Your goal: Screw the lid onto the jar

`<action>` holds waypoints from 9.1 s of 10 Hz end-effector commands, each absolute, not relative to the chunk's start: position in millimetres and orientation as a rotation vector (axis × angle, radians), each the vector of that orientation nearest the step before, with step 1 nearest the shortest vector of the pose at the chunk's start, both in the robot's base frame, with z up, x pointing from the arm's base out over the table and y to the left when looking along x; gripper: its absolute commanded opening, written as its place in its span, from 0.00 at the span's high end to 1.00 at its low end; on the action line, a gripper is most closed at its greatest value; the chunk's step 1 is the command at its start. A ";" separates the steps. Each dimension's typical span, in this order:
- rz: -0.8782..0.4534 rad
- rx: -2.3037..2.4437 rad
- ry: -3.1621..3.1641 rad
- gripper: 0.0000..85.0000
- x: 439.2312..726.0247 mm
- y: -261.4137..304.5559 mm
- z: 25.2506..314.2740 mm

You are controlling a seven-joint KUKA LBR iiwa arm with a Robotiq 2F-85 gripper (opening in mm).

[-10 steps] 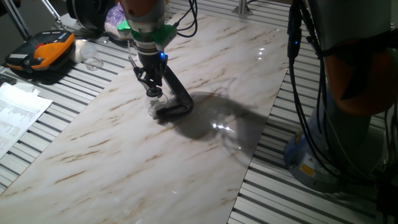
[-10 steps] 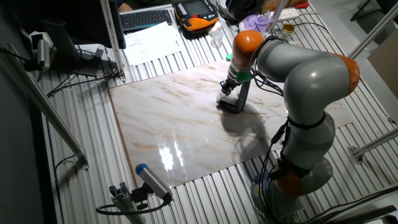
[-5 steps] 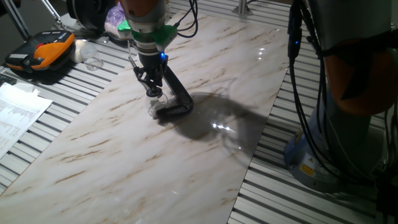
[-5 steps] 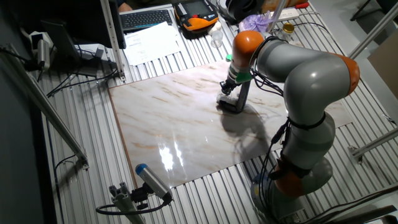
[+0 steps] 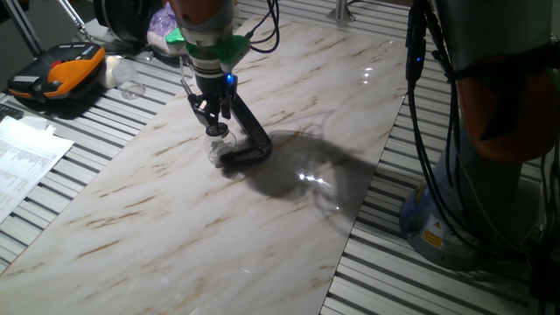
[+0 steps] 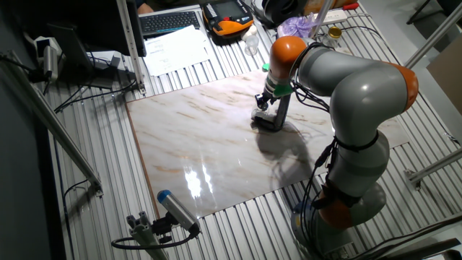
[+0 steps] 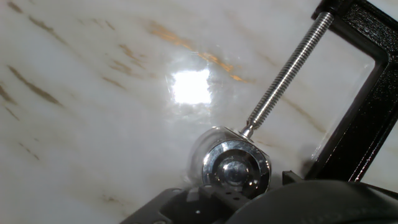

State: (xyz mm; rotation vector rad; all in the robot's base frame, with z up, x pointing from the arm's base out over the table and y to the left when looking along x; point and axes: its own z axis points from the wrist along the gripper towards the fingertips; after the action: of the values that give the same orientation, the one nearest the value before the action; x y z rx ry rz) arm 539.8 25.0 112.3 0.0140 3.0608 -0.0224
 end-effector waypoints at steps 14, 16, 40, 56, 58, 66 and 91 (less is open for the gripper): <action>-0.045 0.003 3.052 0.40 536.2 26.1 105.8; -0.045 0.003 3.052 0.40 536.4 25.6 105.3; 0.053 -0.057 3.092 0.20 538.9 27.6 105.8; -0.010 -0.062 3.081 0.20 541.9 34.4 95.4; -0.010 -0.062 3.081 0.20 542.2 34.9 94.5; -0.021 -0.398 3.084 0.20 546.5 28.4 95.8; -0.049 -0.674 2.969 0.20 551.3 43.9 109.8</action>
State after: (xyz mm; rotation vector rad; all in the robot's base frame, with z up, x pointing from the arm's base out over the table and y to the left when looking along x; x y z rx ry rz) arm 551.4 43.8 109.8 -0.6743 2.9702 -0.0492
